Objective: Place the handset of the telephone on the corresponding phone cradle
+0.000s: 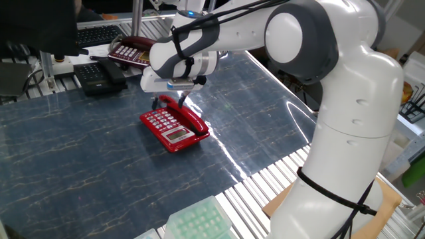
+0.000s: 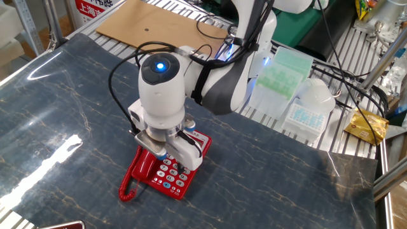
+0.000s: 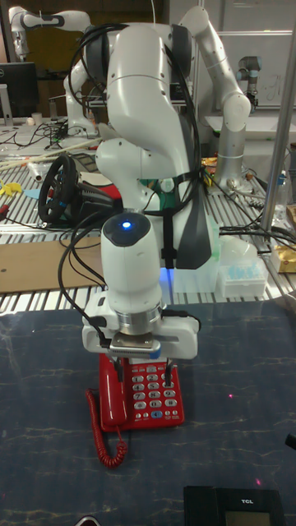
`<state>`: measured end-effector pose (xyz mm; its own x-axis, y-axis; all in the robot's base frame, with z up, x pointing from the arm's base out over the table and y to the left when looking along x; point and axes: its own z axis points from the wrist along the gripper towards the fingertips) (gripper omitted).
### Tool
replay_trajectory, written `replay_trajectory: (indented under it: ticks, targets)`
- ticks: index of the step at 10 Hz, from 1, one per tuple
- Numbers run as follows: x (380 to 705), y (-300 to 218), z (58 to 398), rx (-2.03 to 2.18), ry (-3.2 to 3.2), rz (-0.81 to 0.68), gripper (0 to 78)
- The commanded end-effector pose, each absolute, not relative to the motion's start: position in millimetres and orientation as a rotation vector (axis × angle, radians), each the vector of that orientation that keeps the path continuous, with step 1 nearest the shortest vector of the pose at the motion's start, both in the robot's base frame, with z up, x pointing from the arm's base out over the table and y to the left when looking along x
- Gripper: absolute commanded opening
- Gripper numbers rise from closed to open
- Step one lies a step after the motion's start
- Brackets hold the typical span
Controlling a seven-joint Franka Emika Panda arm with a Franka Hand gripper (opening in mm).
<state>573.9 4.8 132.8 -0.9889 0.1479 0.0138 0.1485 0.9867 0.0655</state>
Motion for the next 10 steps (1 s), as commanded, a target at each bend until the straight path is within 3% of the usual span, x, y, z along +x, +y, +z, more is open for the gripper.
replay_trajectory:
  ticks: [1,5,7,10]
  targets:
    - [579.9,11.6,119.5,-0.280,-3.166,-0.169,77.4]
    - [579.4,11.1,121.3,-0.275,-3.163,-0.156,77.4]
    - [571.2,16.8,149.2,-0.389,-3.076,-0.142,77.4]
    - [564.8,22.2,162.6,-0.407,-3.053,-0.092,77.4]
